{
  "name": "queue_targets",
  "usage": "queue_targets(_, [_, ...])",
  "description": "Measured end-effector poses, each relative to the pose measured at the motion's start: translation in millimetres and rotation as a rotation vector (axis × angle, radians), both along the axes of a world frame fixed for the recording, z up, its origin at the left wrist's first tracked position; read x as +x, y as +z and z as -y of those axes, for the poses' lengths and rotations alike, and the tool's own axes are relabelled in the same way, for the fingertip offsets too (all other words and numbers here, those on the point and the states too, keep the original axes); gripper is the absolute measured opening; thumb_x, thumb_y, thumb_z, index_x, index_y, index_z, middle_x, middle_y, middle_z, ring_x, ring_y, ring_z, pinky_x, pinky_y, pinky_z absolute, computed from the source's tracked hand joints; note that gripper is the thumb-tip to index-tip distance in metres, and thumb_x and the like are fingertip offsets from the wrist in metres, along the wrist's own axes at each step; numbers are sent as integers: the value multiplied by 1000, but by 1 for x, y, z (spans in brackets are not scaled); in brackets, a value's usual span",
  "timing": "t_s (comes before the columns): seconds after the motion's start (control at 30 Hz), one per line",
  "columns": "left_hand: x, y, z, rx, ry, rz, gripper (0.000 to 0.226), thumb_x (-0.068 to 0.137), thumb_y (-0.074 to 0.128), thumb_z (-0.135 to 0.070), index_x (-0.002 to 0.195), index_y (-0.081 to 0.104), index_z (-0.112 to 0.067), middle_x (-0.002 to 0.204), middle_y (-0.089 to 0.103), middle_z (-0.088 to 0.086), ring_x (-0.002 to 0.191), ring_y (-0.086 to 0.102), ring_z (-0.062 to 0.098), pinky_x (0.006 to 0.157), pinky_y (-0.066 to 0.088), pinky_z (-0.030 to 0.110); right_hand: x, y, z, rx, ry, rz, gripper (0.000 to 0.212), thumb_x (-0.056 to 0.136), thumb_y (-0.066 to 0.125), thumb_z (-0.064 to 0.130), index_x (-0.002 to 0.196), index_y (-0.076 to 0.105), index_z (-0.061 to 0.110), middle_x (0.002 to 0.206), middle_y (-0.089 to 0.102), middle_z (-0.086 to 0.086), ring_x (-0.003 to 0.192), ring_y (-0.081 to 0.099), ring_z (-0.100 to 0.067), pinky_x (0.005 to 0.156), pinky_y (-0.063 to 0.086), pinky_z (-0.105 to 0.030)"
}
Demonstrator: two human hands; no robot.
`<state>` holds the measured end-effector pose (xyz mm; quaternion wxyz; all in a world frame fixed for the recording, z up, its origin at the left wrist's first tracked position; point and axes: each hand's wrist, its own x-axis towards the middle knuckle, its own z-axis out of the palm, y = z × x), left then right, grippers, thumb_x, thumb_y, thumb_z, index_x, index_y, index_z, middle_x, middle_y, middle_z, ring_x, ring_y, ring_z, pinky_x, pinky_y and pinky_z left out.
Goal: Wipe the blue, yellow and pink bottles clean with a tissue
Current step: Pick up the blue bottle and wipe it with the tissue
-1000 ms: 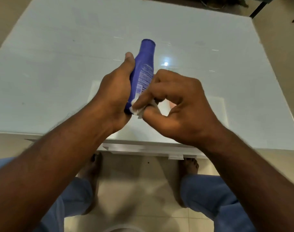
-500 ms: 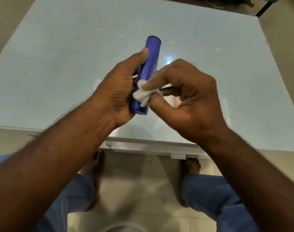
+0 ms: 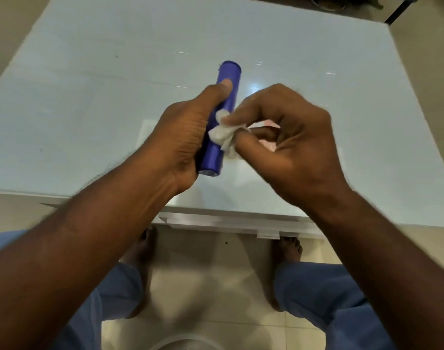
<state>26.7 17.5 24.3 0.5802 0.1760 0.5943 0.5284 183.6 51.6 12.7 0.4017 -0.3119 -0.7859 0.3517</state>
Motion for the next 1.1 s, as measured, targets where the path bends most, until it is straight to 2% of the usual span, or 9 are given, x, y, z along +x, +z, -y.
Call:
queue_targets(0.13, [-10, -4, -4, -2, 172, 39, 32, 92, 74, -46, 99, 73, -15, 87, 78, 6, 93, 77, 30, 90, 64, 46, -6, -3, 12, 68, 127, 176, 6, 88, 80, 21, 93, 83, 22, 100, 72, 10, 93, 75, -16, 91, 57, -64])
queue_targets(0.27, [-19, -6, -9, -27, 241, 238, 48, 99, 62, -47, 130, 64, -12, 100, 75, 10, 77, 73, 22, 72, 65, 33, -6, -2, 13, 21, 260, 233, 9, 86, 83, 12, 93, 85, 18, 96, 75, 4, 88, 71, -8, 82, 58, -25])
queue_targets(0.43, [-21, -4, -13, -62, 337, 467, 35, 102, 52, -27, 127, 61, -5, 88, 64, 14, 70, 64, 23, 78, 62, 34, 1, 6, -3, -131, -59, -8, 14, 90, 74, 7, 97, 80, 18, 97, 81, 1, 90, 79, -17, 75, 68, -33])
queue_targets(0.53, [-22, -6, -10, -36, 345, 526, 23, 103, 48, -15, 117, 59, -1, 75, 72, 20, 56, 70, 30, 63, 65, 35, 2, 7, -7, -90, -153, 10, 17, 94, 75, 4, 100, 78, 20, 99, 80, 6, 93, 79, -13, 80, 68, -29])
queue_targets(0.67, [-18, -4, -9, -31, 332, 465, 26, 102, 44, -9, 119, 60, 1, 89, 76, 19, 61, 74, 31, 58, 65, 39, -7, 7, 5, 112, -97, -20, 15, 92, 76, 1, 105, 78, 9, 105, 71, -4, 98, 75, -15, 82, 65, -28])
queue_targets(0.8, [-10, -4, -8, -98, 292, 373, 30, 107, 38, -12, 77, 43, -7, 52, 48, 5, 36, 53, 15, 39, 50, 19, -8, 2, 9, 436, 24, 96, 12, 95, 77, 3, 105, 83, 5, 105, 72, -15, 97, 72, -26, 75, 60, -49])
queue_targets(0.9, [-9, -8, -7, -105, 264, 302, 36, 107, 35, -10, 72, 35, -12, 50, 40, 4, 30, 46, 10, 36, 44, 14, -7, -5, 9, 552, 59, 218, 18, 101, 68, 7, 104, 85, 12, 107, 72, -15, 96, 70, -37, 66, 57, -59])
queue_targets(1.03, [-14, -4, -7, -65, 313, 399, 20, 101, 44, -6, 81, 47, -7, 72, 51, 7, 44, 60, 19, 46, 55, 23, 1, -5, 0, 595, 70, 307, 20, 91, 71, -2, 98, 84, 11, 106, 72, -14, 93, 69, -38, 64, 57, -56])
queue_targets(1.1, [-18, 0, -8, -27, 366, 440, 16, 104, 48, -12, 113, 57, -3, 90, 65, 17, 45, 69, 24, 49, 60, 30, 5, -6, -5, 581, 67, 372, 17, 90, 73, -1, 97, 83, 9, 105, 72, -15, 92, 69, -38, 64, 58, -53])
